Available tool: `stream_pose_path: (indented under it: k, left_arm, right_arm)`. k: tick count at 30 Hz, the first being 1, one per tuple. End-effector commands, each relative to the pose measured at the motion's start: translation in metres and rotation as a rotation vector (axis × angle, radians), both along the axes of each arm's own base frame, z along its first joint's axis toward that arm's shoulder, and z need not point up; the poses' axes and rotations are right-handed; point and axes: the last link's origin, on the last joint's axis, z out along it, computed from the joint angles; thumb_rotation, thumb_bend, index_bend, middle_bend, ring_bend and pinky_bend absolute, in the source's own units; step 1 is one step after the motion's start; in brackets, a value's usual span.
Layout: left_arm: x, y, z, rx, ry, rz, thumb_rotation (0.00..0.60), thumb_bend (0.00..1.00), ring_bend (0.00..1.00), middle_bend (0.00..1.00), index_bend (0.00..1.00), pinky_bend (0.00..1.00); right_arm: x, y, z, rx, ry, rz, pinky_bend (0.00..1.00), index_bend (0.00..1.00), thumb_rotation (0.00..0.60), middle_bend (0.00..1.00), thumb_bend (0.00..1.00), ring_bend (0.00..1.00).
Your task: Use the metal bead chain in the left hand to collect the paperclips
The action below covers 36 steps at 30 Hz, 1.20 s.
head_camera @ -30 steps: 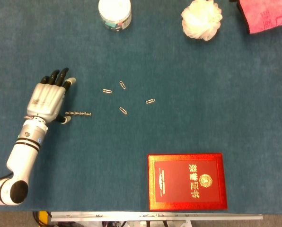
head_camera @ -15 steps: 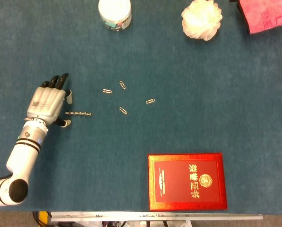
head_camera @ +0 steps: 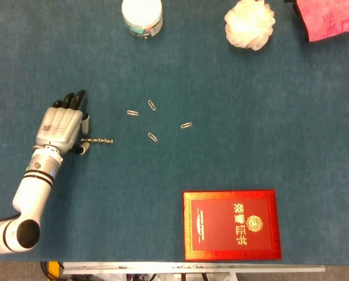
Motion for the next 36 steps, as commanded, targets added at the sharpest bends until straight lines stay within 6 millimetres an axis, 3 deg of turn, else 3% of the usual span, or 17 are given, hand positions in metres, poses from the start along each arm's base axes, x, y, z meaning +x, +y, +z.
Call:
stream_pose_path:
  k: [1, 14, 26, 36]
  left_arm:
    - [0.0002, -0.0001, -0.0001, -0.003, 0.000, 0.001, 0.600, 0.27, 0.00, 0.00, 0.52, 0.15]
    - [-0.0006, -0.0005, -0.0011, -0.032, 0.014, 0.012, 0.600, 0.33, 0.00, 0.00, 0.52, 0.15]
    - [0.0011, -0.0025, -0.0011, -0.050, 0.019, 0.011, 0.600, 0.33, 0.00, 0.00, 0.44, 0.15]
    - [0.0014, -0.0009, -0.0039, -0.052, 0.022, 0.015, 0.600, 0.33, 0.00, 0.00, 0.50, 0.15]
  right_arm:
    - [-0.0001, 0.0000, 0.0000, 0.001, 0.000, -0.001, 0.46, 0.27, 0.600, 0.32, 0.00, 0.23]
    - [-0.0003, -0.0003, 0.0000, 0.000, 0.000, -0.002, 0.46, 0.27, 0.600, 0.32, 0.00, 0.23]
    - [0.0002, -0.0001, -0.0004, 0.001, -0.001, 0.000, 0.46, 0.27, 0.600, 0.32, 0.00, 0.23]
    - [0.0002, 0.0004, 0.0006, -0.001, -0.002, 0.001, 0.46, 0.27, 0.600, 0.32, 0.00, 0.23]
